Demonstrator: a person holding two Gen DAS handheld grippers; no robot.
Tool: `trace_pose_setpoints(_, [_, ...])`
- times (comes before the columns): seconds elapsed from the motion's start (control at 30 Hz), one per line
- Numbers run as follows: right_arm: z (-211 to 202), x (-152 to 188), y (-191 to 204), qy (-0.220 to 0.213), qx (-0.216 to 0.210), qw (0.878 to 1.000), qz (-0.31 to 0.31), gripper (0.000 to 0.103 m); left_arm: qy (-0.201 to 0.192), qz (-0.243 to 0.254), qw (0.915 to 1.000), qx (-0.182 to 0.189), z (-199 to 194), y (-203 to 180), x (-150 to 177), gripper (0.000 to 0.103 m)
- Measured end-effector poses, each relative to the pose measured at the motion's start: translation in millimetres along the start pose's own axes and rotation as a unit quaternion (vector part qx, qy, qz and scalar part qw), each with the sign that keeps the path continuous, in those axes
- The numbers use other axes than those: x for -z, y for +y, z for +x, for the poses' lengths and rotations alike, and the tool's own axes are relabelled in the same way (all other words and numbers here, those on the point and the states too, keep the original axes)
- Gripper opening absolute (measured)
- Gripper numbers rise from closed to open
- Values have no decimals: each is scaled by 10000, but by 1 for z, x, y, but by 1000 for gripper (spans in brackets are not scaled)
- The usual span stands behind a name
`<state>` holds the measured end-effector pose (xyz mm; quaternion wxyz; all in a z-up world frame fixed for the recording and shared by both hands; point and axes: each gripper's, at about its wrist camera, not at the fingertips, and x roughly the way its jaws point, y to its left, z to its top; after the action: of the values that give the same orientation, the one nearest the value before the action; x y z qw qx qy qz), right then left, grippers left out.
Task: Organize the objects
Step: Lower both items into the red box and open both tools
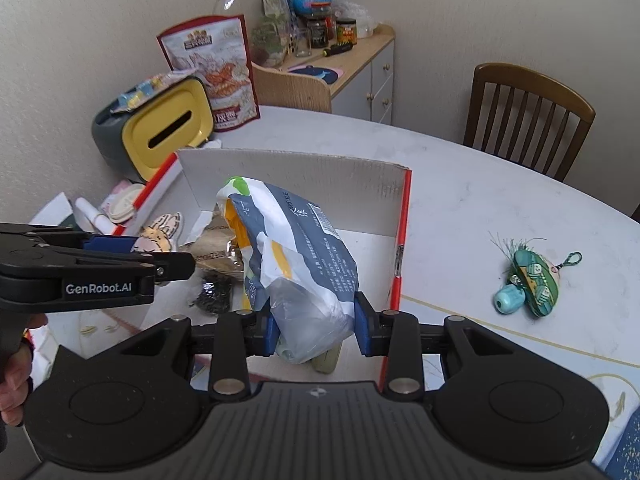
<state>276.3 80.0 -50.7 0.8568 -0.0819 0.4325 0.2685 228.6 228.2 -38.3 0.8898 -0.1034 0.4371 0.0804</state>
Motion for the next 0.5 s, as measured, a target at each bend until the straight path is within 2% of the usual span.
trace_pose_setpoints(0.5, [50,-7,13,392,172,9988,-217,35,369,-22,9992,-119,33,16,6,52])
